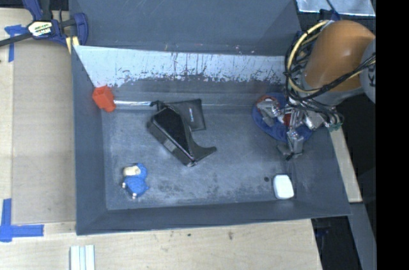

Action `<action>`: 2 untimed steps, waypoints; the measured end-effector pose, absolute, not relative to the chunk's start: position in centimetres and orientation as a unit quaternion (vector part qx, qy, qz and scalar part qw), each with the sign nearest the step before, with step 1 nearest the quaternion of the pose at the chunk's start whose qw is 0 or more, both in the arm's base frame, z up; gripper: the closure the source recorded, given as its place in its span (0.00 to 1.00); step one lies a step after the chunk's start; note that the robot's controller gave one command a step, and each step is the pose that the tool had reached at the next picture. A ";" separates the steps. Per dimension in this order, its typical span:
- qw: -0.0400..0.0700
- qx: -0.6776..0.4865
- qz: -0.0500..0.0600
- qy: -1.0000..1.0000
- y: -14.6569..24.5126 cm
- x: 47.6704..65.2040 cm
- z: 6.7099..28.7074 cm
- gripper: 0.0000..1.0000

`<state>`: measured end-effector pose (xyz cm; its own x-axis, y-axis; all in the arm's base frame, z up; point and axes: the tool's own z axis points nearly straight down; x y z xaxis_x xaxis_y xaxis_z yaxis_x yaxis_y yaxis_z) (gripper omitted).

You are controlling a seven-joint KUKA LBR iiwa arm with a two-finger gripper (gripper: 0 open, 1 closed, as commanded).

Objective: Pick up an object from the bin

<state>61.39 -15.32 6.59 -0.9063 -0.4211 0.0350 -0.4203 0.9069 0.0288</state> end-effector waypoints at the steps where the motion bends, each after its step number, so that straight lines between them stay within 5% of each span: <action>1: 0.021 0.120 -0.010 -0.993 -15.1 61.9 6.4 0.00; 2: 0.015 0.118 -0.009 -0.993 -15.2 62.2 6.6 1.00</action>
Offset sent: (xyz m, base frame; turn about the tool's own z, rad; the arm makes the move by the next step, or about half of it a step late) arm 0.0139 -0.0035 0.0041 0.2006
